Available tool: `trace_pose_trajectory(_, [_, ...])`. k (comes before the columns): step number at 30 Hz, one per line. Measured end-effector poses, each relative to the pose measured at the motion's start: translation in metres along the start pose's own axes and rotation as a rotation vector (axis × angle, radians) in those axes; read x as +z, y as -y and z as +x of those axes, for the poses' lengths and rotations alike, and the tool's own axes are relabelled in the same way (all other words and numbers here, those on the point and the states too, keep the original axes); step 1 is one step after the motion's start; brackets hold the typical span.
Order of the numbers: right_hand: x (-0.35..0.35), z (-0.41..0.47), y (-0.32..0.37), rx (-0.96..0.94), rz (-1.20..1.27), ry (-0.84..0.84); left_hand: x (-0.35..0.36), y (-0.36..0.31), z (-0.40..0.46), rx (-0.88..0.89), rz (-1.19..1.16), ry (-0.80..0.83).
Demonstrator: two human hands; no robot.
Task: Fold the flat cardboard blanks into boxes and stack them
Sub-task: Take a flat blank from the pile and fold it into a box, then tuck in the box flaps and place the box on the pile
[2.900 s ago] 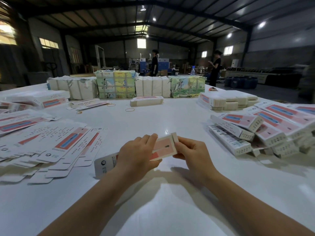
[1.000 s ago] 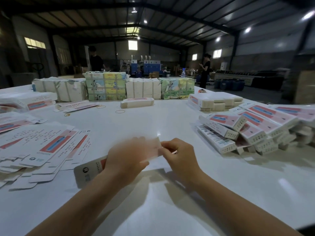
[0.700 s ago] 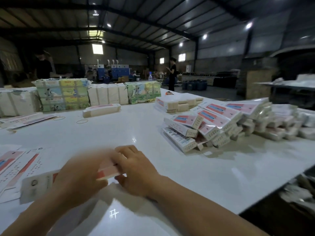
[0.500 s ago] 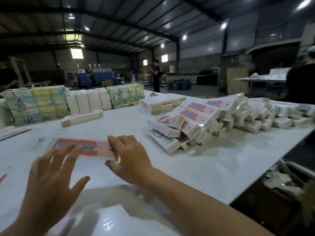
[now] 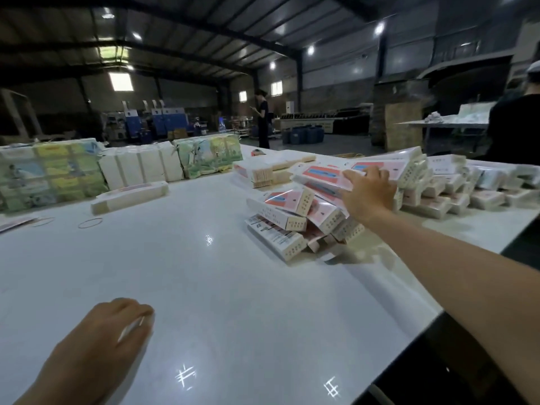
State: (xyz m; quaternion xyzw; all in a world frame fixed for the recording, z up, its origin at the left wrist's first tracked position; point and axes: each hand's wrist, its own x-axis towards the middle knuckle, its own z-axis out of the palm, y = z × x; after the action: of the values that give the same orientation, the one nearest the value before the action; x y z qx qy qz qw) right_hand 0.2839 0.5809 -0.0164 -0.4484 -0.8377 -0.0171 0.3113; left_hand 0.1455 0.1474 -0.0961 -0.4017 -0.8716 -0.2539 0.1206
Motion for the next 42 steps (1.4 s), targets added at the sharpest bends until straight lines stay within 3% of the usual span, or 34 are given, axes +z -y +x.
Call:
trace_pose_trajectory(2, [-0.006, -0.003, 0.002, -0.023, -0.01, 0.016, -0.001, -0.003, 0.0, 0.004, -0.036, -0.01])
trace_pose_trajectory(5, [-0.032, -0.012, 0.032, -0.078, 0.166, -0.064, -0.001, -0.005, -0.002, -0.006, -0.004, -0.002])
trace_pose_trajectory(8, [-0.055, -0.044, 0.09, -0.397, 0.42, -0.189, 0.0, -0.004, -0.002, -0.005, 0.048, 0.019])
trace_pose_trajectory(12, [-0.049, -0.122, 0.163, -0.841, 0.505, 0.016, -0.002, -0.008, -0.006, -0.05, 0.048, 0.008])
trace_pose_trajectory(15, [-0.015, -0.174, 0.195, -0.957, 0.314, 0.251, -0.006, -0.009, -0.01, -0.061, 0.071, 0.031])
trace_pose_trajectory(19, [0.016, -0.204, 0.202, -0.909, 0.334, 0.455, -0.009, -0.011, -0.008, -0.107, 0.104, 0.037])
trace_pose_trajectory(24, [0.025, -0.201, 0.199, -0.892, 0.449, 0.441, -0.054, 0.024, 0.022, -0.217, 0.184, 0.212])
trace_pose_trajectory(26, [0.026, -0.201, 0.201, -0.873, 0.488, 0.438, -0.091, 0.064, 0.03, -0.387, 0.312, 0.185])
trace_pose_trajectory(29, [0.028, -0.202, 0.204, -0.846, 0.489, 0.442, -0.14, 0.132, 0.014, -0.803, 0.516, 0.082])
trace_pose_trajectory(32, [0.031, -0.204, 0.208, -0.8, 0.494, 0.447, -0.159, 0.178, -0.012, -1.14, 0.545, 0.167])
trace_pose_trajectory(35, [0.031, -0.205, 0.209, -0.797, 0.51, 0.426, -0.157, 0.194, -0.012, -1.146, 0.492, 0.167])
trace_pose_trajectory(42, [0.024, -0.206, 0.206, -0.834, 0.508, 0.401, -0.155, 0.191, -0.005, -1.114, 0.366, -0.154])
